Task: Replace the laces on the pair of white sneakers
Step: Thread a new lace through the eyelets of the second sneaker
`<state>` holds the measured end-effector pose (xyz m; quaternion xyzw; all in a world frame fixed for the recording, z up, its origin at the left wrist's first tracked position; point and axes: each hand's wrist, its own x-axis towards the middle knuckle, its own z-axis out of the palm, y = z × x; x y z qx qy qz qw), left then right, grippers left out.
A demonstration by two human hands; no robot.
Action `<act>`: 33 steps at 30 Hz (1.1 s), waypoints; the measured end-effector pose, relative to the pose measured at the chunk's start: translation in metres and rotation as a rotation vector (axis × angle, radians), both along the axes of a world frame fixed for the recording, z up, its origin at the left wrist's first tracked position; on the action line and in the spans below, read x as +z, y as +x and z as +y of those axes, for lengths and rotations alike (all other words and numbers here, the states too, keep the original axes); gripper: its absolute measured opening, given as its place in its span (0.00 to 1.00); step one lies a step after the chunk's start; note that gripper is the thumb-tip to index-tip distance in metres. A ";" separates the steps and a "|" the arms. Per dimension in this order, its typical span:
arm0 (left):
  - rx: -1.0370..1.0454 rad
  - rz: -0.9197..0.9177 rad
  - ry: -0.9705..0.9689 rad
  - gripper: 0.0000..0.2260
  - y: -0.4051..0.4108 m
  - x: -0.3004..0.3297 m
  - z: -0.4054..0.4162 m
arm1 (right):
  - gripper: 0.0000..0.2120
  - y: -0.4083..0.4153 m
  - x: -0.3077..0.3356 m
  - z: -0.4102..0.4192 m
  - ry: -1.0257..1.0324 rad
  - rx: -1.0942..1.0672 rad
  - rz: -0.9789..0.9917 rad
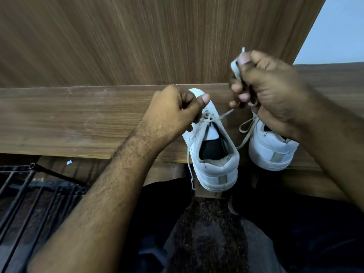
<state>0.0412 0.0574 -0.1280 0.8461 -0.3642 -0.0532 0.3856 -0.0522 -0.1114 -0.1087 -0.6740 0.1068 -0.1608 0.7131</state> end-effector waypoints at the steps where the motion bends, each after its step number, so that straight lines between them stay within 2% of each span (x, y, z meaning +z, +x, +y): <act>1: 0.024 0.016 0.047 0.18 0.003 -0.003 0.000 | 0.10 0.001 -0.005 -0.001 -0.195 -0.026 0.060; 3: 0.046 0.065 0.190 0.14 0.006 -0.010 0.001 | 0.07 0.002 -0.013 -0.003 -0.701 -0.043 0.187; 4: 0.037 0.097 0.262 0.12 0.007 -0.014 0.001 | 0.07 0.002 -0.017 -0.003 -0.871 -0.010 0.250; 5: 0.014 0.129 0.312 0.12 0.007 -0.017 0.001 | 0.07 0.002 -0.018 -0.001 -0.956 0.044 0.318; 9: -0.059 0.208 0.352 0.14 0.000 -0.018 -0.002 | 0.13 0.002 -0.019 0.007 -1.029 0.162 0.529; 18: -0.087 0.334 0.371 0.13 0.016 -0.012 0.018 | 0.06 0.001 -0.015 -0.007 -0.954 0.240 0.527; 21: -0.079 0.279 0.392 0.09 0.015 -0.009 0.018 | 0.05 0.002 -0.016 -0.008 -1.001 0.245 0.545; 24: -0.022 0.131 0.421 0.05 0.013 -0.006 0.013 | 0.05 0.002 -0.017 -0.009 -1.042 0.221 0.552; 28: 0.192 -0.027 0.289 0.04 0.014 -0.003 0.009 | 0.05 0.005 -0.021 -0.008 -1.053 0.128 0.487; 33: 0.327 0.119 0.063 0.04 0.011 -0.005 0.002 | 0.10 0.018 -0.030 -0.009 -1.303 0.022 0.367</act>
